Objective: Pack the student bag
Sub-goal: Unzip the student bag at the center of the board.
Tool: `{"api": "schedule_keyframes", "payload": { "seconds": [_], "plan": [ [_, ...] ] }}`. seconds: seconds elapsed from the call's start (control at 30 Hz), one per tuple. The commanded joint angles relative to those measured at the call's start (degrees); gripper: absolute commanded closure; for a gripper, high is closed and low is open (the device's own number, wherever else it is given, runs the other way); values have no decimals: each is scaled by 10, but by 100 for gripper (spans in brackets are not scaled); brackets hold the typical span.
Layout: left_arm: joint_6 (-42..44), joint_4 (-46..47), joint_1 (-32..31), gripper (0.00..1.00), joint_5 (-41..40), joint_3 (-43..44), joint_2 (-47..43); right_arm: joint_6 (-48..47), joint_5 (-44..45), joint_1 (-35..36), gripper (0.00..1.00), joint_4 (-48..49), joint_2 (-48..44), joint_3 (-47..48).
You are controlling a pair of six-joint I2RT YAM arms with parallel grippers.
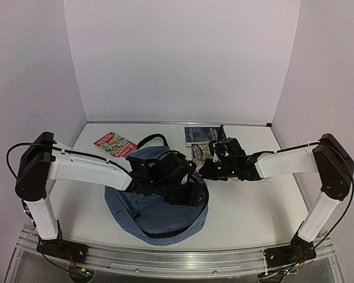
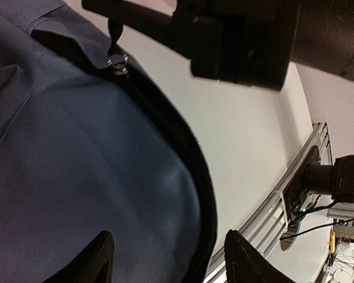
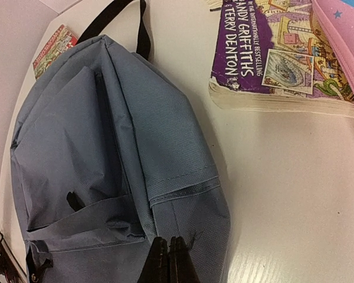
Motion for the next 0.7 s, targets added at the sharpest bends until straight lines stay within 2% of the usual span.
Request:
{"api": "schedule_keyframes", "payload": {
  "seconds": [0.0, 0.1, 0.23, 0.3, 0.4, 0.67],
  "plan": [
    [20, 0, -4, 32, -5, 75, 43, 6, -4, -2, 100, 32, -8, 1],
    [26, -28, -5, 31, -8, 108, 69, 8, -6, -2, 100, 36, -8, -1],
    [42, -111, -14, 31, -53, 164, 106, 7, -5, -2, 100, 36, -11, -2],
    [49, -134, -20, 35, -67, 184, 117, 6, -7, -2, 100, 36, -10, 0],
    [45, -147, -25, 51, -77, 193, 132, 7, -8, -2, 100, 36, -7, 5],
    [15, -160, -28, 78, -104, 175, 127, 7, -9, -2, 100, 37, -7, 11]
  ]
}}
